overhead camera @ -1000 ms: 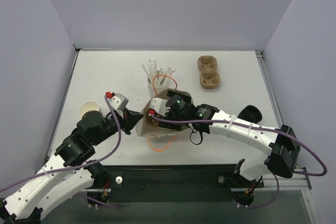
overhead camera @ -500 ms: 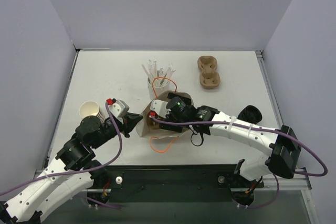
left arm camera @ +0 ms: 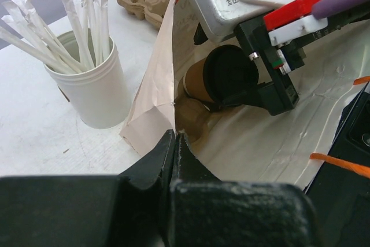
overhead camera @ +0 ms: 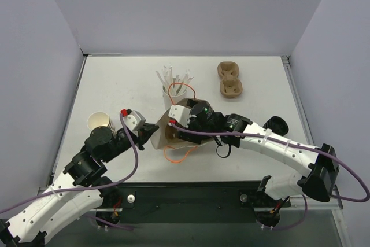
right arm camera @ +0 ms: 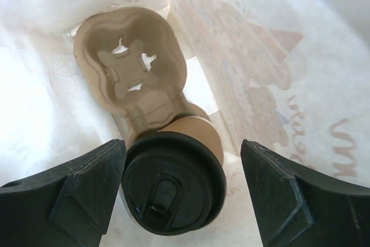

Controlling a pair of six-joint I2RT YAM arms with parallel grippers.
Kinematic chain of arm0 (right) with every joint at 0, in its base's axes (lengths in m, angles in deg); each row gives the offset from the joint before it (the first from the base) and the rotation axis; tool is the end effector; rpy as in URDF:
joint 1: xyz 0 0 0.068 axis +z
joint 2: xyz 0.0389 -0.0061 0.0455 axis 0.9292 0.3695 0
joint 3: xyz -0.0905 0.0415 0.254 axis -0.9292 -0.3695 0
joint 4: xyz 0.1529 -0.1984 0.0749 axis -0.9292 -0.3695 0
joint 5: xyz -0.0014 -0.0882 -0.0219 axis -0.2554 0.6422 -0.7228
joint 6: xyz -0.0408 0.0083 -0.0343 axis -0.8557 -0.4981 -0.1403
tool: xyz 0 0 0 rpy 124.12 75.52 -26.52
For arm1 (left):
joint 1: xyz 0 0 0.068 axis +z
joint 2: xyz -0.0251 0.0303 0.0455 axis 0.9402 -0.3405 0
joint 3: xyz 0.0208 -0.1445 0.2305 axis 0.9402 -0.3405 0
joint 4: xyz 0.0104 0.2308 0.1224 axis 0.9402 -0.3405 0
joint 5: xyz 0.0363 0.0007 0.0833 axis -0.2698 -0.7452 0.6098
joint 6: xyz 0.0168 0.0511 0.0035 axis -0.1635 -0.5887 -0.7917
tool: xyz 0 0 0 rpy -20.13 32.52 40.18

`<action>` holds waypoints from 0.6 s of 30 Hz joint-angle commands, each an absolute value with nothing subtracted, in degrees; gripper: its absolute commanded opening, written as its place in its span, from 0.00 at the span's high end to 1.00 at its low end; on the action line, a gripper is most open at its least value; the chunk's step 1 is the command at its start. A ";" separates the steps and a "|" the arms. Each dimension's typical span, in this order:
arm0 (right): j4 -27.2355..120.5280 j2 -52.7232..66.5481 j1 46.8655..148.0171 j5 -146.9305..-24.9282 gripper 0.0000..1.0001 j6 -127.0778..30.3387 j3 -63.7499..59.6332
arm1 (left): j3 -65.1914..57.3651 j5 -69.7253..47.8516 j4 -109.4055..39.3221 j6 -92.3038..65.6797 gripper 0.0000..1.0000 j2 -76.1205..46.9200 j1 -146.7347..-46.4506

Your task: Pack the takeout coffee

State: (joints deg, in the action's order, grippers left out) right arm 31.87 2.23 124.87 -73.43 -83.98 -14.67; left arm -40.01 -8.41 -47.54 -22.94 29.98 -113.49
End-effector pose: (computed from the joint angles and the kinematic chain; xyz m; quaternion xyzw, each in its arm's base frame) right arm 0.1712 0.2538 0.3190 -0.5670 0.6467 0.0867 0.5028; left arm 0.0998 -0.0992 0.3211 0.2925 0.6776 -0.2939 0.6075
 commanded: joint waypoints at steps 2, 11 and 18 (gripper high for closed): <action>30.72 -1.31 124.21 -74.34 0.20 -85.15 -13.79 | -39.69 -9.27 -44.70 -24.54 1.00 30.48 -113.25; 25.54 -0.69 124.65 -73.46 0.24 -93.40 -14.59 | -39.96 -8.83 -45.67 -27.53 1.00 30.84 -113.34; 22.37 -0.16 126.76 -72.40 0.26 -101.76 -15.46 | -39.78 -7.42 -43.48 -26.04 1.00 30.39 -113.34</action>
